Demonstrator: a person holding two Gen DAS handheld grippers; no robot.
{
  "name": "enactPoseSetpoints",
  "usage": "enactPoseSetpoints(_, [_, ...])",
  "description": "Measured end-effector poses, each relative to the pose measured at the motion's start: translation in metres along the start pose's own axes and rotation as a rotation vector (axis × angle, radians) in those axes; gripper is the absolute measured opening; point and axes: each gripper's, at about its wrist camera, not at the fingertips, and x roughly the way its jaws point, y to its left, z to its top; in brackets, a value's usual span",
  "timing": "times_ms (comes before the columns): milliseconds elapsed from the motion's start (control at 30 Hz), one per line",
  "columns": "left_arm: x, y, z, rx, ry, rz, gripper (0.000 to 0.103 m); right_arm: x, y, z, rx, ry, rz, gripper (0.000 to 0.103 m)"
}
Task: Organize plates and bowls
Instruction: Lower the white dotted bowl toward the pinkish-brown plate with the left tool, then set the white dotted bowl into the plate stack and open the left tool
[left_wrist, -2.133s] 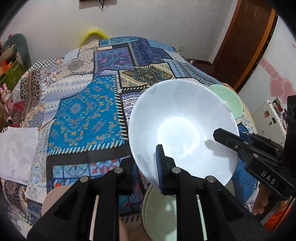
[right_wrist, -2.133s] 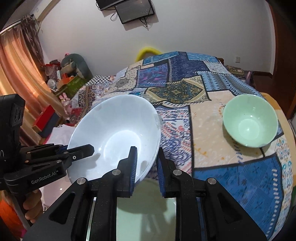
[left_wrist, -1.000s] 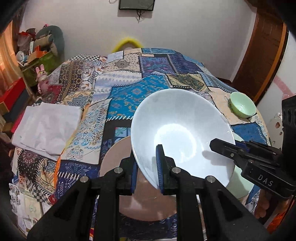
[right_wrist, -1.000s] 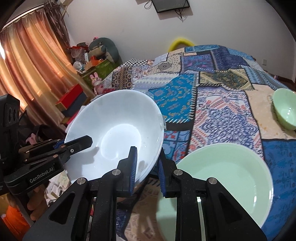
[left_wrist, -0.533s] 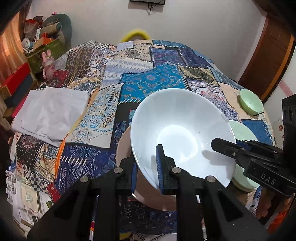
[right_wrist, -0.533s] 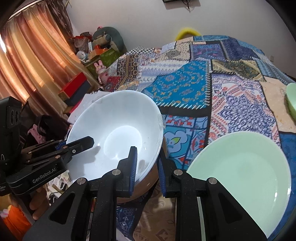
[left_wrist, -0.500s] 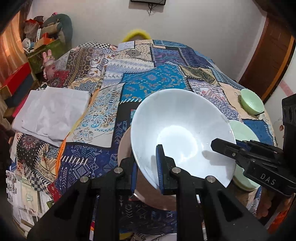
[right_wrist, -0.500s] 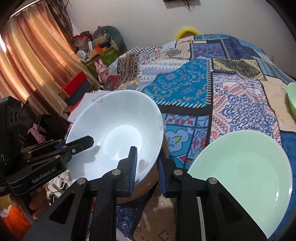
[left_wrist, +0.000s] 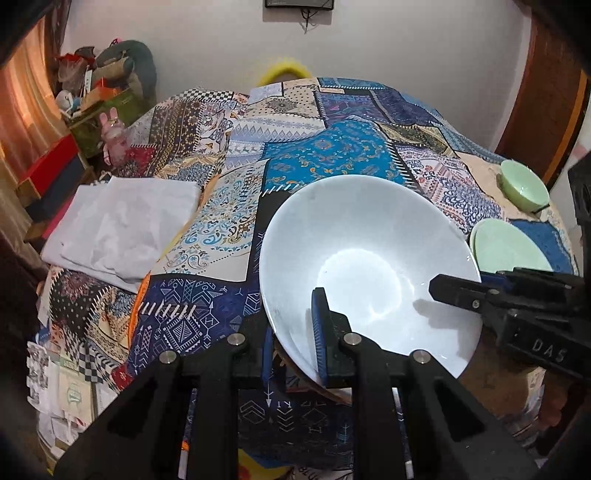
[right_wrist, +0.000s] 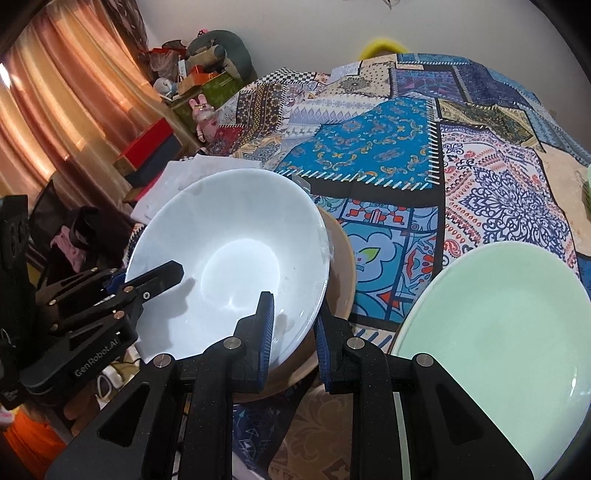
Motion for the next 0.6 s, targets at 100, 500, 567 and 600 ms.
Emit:
enactPoseSetpoints(100, [0.0025,0.0025,0.0012,-0.020,0.010,-0.011,0.018,0.0001,-0.0004,0.0002,0.000,0.002,-0.006,0.020])
enactPoseSetpoints(500, [0.0085,0.0033,0.0030,-0.013,0.010,0.005,0.018,-0.0012,0.0008,0.0038,-0.011,0.037,-0.008,0.024])
enactPoseSetpoints(567, [0.0101,0.0037,0.0034,-0.021,0.016,-0.003,0.018,-0.0028,0.0019,0.0053,-0.018,0.038,-0.013,0.024])
enactPoseSetpoints(600, [0.0109,0.0031,0.0033,-0.020,0.019,-0.002,0.018,-0.0034,0.0022,0.0057,-0.023,0.038,-0.018,0.024])
